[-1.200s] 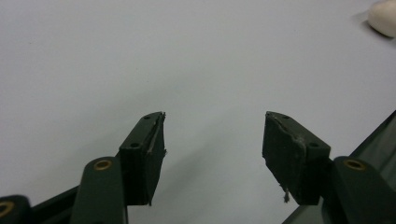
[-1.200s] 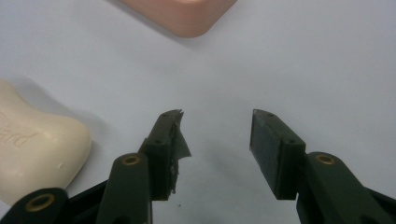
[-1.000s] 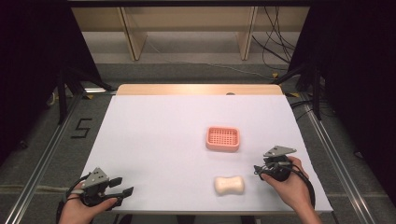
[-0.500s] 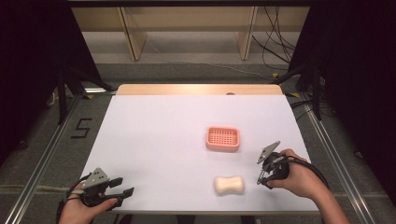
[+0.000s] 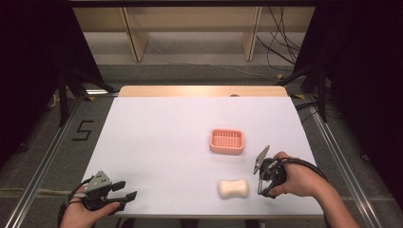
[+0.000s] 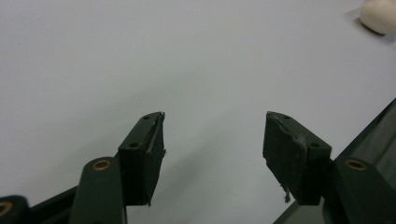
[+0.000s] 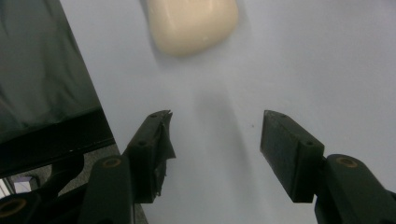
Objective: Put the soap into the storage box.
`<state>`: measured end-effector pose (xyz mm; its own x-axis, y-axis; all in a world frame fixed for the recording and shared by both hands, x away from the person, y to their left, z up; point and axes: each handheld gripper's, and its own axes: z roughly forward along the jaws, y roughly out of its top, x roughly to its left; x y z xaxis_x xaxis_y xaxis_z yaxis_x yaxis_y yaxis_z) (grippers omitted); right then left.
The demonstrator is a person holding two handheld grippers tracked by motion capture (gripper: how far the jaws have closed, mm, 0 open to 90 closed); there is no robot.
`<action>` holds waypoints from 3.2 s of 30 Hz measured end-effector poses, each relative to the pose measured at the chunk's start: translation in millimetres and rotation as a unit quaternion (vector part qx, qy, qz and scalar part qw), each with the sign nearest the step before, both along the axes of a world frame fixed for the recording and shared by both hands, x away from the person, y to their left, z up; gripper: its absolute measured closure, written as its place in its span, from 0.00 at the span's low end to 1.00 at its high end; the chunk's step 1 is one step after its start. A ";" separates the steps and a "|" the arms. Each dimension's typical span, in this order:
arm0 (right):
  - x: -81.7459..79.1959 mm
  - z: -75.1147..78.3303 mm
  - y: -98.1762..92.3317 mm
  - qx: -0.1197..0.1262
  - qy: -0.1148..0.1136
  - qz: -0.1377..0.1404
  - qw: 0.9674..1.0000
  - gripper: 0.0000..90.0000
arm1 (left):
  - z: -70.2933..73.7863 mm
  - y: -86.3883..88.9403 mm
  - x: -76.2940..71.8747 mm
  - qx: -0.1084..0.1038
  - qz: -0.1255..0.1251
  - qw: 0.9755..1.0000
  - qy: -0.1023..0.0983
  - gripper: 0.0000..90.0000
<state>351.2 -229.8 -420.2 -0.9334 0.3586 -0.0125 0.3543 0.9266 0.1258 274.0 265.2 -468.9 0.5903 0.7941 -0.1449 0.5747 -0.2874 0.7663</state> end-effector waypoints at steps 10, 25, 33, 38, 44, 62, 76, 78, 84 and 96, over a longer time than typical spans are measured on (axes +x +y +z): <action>2.0 -3.4 14.6 -0.005 0.004 0.027 1.000 0.46 | 0.5 2.1 0.6 0.001 -0.011 1.000 -0.002 0.42; 1.9 -8.7 33.8 0.000 0.007 0.043 0.999 0.42 | -0.3 0.4 0.2 -0.007 -0.007 1.000 0.005 0.42; 2.0 -6.8 41.9 -0.007 0.002 0.048 0.999 0.40 | 1.5 1.5 -0.1 0.003 -0.013 1.000 0.001 0.42; 4.7 -7.2 45.8 -0.003 -0.001 0.063 0.998 0.39 | 1.0 1.2 0.0 0.002 -0.012 1.000 0.000 0.42; 5.7 -9.7 53.8 0.002 0.003 0.075 0.997 0.37 | 0.9 0.8 -0.1 0.001 -0.009 1.000 -0.004 0.42; 8.2 -15.9 78.0 -0.012 0.009 0.090 0.996 0.37 | 0.4 0.9 -0.2 -0.005 -0.005 1.000 0.000 0.42; 17.9 -28.7 88.8 -0.013 0.011 0.127 0.992 0.41 | 0.5 3.0 0.7 0.002 -0.012 1.000 -0.002 0.42; 18.1 -29.5 89.4 -0.015 0.013 0.127 0.992 0.42 | 1.3 4.1 0.9 0.009 -0.016 1.000 -0.001 0.42; 20.3 -33.3 94.0 -0.023 0.019 0.139 0.990 0.46 | 1.3 2.9 0.4 0.001 -0.010 1.000 0.000 0.42; 19.2 -33.9 98.4 -0.052 0.032 0.128 0.990 0.54 | 0.9 1.7 0.1 0.002 -0.011 1.000 -0.004 0.42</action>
<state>370.4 -131.4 -454.1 -0.9936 0.1104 0.0248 0.1107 0.9938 0.0092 274.2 266.9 -468.0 0.6083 0.7817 -0.1376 0.5622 -0.3019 0.7699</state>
